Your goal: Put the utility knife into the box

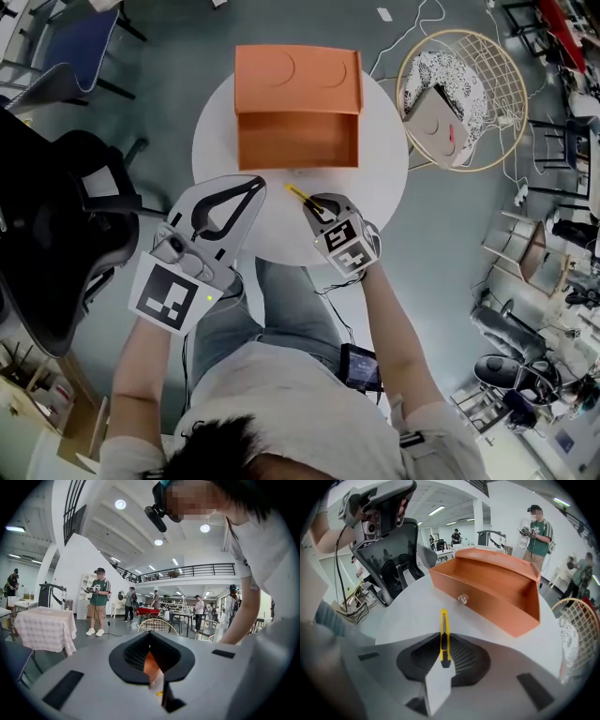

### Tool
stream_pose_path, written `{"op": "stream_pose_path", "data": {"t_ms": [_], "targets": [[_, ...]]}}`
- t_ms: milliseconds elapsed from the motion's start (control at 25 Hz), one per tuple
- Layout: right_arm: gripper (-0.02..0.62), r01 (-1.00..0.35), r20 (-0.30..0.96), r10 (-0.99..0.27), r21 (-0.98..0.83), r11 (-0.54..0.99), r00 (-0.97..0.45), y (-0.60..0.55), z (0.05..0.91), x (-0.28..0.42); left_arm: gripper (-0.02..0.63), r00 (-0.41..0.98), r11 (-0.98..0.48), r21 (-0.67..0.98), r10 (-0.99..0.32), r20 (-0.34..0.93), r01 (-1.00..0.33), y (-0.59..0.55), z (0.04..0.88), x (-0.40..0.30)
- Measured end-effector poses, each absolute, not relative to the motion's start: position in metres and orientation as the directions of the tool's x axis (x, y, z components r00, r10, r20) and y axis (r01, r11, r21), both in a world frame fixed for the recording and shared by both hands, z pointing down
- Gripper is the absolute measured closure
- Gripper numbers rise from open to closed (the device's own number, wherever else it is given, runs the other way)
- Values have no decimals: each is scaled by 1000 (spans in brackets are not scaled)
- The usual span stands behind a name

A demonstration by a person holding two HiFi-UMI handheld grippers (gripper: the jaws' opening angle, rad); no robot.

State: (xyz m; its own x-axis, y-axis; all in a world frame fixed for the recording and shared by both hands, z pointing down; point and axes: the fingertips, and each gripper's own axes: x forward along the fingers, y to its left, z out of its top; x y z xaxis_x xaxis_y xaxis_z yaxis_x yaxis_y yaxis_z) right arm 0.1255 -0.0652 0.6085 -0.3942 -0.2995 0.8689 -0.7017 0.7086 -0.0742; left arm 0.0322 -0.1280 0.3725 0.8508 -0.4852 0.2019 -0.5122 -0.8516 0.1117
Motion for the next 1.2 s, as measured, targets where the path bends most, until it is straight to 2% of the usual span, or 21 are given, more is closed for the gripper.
{"op": "stream_pose_path", "data": {"t_ms": [240, 720, 1200], "targets": [[526, -705, 821, -361, -69, 706, -442, -75, 582, 116, 597, 848, -848, 108, -495, 192, -519, -131, 370, 29], [526, -694, 628, -528, -27, 720, -572, -108, 464, 99, 597, 844, -843, 78, -520, 133, -532, -142, 336, 34], [526, -626, 626, -501, 26, 779, -597, -153, 458, 100, 597, 792, -793, 50, -600, 117, -608, -150, 323, 27]]}}
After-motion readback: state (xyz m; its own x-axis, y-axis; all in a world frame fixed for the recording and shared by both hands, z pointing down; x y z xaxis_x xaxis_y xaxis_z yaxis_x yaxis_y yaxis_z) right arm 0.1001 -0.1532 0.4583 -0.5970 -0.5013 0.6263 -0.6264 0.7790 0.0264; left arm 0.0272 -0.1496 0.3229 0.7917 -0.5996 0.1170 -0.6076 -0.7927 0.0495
